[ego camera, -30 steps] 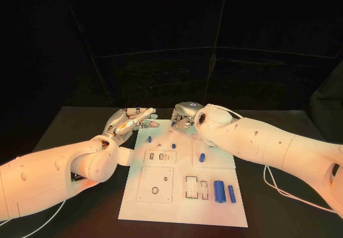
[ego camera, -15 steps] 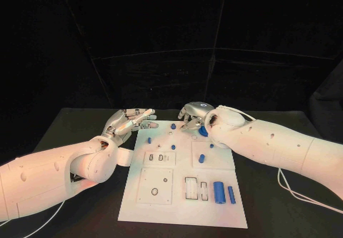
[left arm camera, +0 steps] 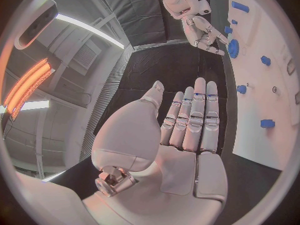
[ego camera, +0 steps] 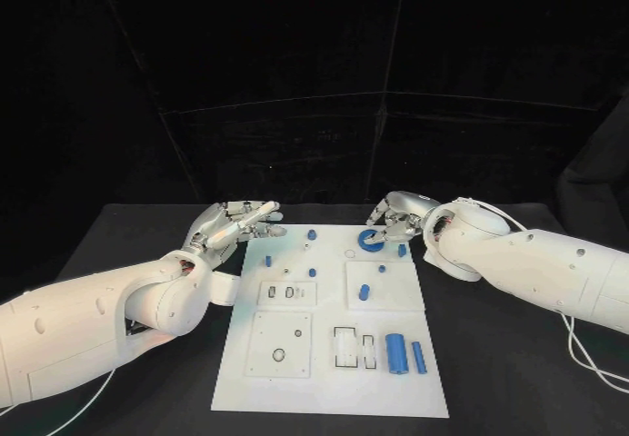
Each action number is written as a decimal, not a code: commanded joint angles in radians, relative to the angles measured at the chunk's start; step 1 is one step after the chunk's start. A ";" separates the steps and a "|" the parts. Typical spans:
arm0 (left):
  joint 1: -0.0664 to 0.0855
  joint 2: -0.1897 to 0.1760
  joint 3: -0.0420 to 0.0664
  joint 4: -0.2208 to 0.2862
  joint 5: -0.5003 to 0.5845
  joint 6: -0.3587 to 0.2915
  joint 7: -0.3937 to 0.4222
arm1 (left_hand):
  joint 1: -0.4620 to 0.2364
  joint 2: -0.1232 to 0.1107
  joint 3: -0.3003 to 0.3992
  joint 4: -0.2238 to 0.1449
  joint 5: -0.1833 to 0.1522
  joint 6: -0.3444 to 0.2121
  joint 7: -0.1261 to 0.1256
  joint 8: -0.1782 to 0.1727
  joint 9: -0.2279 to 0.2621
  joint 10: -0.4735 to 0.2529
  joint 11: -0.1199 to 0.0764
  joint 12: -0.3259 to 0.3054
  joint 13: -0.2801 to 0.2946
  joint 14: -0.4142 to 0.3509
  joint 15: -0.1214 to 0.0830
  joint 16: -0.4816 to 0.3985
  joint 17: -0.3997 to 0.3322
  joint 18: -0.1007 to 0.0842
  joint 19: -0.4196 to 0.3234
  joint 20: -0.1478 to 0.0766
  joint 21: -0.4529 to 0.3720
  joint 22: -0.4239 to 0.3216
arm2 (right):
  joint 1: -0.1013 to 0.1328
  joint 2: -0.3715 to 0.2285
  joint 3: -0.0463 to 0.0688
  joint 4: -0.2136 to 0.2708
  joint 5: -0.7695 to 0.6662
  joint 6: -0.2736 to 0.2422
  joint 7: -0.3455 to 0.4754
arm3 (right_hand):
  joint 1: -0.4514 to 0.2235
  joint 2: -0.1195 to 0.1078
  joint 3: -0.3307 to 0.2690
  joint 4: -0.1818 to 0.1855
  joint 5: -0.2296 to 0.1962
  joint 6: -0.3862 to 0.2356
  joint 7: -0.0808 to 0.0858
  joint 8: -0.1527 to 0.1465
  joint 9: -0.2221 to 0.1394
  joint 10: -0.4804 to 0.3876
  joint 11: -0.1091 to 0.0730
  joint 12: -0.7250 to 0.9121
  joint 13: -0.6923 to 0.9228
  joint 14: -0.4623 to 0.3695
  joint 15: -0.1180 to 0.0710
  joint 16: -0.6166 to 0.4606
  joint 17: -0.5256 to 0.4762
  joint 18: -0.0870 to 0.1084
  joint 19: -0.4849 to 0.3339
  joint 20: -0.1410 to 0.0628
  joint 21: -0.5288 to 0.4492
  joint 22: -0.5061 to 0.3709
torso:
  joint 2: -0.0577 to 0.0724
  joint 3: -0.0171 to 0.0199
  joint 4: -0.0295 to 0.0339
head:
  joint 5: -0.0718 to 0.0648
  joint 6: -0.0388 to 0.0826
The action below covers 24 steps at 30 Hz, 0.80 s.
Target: Assemble the parts on the task board
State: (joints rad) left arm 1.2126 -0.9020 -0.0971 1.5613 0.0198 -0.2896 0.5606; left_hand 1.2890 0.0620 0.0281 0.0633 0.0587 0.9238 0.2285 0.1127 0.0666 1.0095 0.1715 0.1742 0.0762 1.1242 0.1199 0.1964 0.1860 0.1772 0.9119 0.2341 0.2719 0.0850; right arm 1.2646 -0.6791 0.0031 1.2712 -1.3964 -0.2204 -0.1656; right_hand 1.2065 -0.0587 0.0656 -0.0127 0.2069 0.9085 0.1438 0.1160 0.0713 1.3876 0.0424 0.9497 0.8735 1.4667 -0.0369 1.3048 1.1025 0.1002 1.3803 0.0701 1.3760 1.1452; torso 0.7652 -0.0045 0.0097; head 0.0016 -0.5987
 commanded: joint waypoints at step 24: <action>0.001 0.008 0.000 -0.016 -0.005 0.027 -0.004 | 0.006 0.004 -0.001 -0.007 0.005 0.008 0.001 -0.002 0.000 0.008 0.000 -0.004 -0.002 0.005 0.000 -0.005 0.002 0.008 0.009 0.001 -0.006 -0.002 | 0.002 0.030 0.000 -0.036 0.001 0.115 -0.106 | 0.081 0.015 -0.035 0.072 -0.003 -0.046 0.014 0.003 0.002 -0.025 0.022 0.197 0.261 0.048 0.022 0.089 0.151 -0.025 0.016 0.022 0.039 0.062 | 0.002 -0.0018 0.0033 | -0.010 -0.007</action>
State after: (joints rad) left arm 1.2121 -0.8946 -0.0976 1.5455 0.0196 -0.2775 0.5557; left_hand 1.2890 0.0620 0.0282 0.0634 0.0587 0.9238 0.2285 0.1127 0.0667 1.0095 0.1715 0.1743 0.0754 1.1241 0.1199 0.1966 0.1867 0.1772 0.9118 0.2341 0.2719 0.0843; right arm 1.2676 -0.6497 0.0048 1.2379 -1.3766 -0.1287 -0.2523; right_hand 1.2765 -0.0418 0.0299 0.0526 0.2001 0.8567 0.1573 0.1159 0.0720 1.3532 0.0638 1.1442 1.1307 1.4669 -0.0232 1.3915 1.2490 0.0844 1.3903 0.0910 1.4122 1.2051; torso 0.7665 -0.0063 0.0128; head -0.0082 -0.6045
